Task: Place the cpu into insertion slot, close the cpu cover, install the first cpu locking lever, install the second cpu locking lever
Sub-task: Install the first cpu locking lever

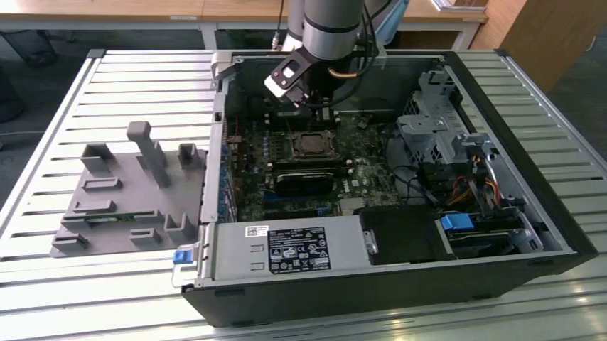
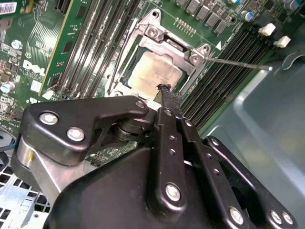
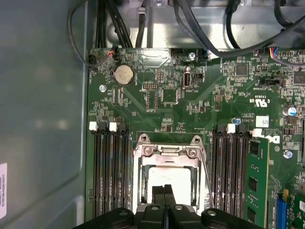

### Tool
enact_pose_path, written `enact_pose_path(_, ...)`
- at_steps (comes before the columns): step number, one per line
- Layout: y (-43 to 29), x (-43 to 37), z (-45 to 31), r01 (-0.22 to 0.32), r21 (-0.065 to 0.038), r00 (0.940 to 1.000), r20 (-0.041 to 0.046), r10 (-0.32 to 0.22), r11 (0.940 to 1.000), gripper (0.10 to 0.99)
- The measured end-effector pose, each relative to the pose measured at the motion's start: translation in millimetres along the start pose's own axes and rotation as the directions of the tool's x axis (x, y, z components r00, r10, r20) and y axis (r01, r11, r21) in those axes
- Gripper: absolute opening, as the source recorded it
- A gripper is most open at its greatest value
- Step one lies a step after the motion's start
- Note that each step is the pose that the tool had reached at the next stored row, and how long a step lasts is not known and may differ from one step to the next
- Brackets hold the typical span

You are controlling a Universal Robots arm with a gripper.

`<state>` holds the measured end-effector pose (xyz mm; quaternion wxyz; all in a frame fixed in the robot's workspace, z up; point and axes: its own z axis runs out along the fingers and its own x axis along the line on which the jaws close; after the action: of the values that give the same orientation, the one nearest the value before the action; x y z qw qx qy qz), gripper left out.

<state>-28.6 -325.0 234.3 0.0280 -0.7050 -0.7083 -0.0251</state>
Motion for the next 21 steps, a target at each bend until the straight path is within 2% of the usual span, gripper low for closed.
enact_pose_path(5, -2.1, 0.0, -0.2, 0.0, 0.0, 1.0, 0.0002, 0.0, 1.0, 0.118)
enact_pose_path(9, -2.1, 0.2, -3.6, 0.0, 0.0, 1.0, 0.0001, 0.0, 1.0, 0.118)
enact_pose_path(21, -2.2, 2.1, -27.7, 0.0, 0.0, 1.0, 0.0001, 0.0, 1.0, 0.118)
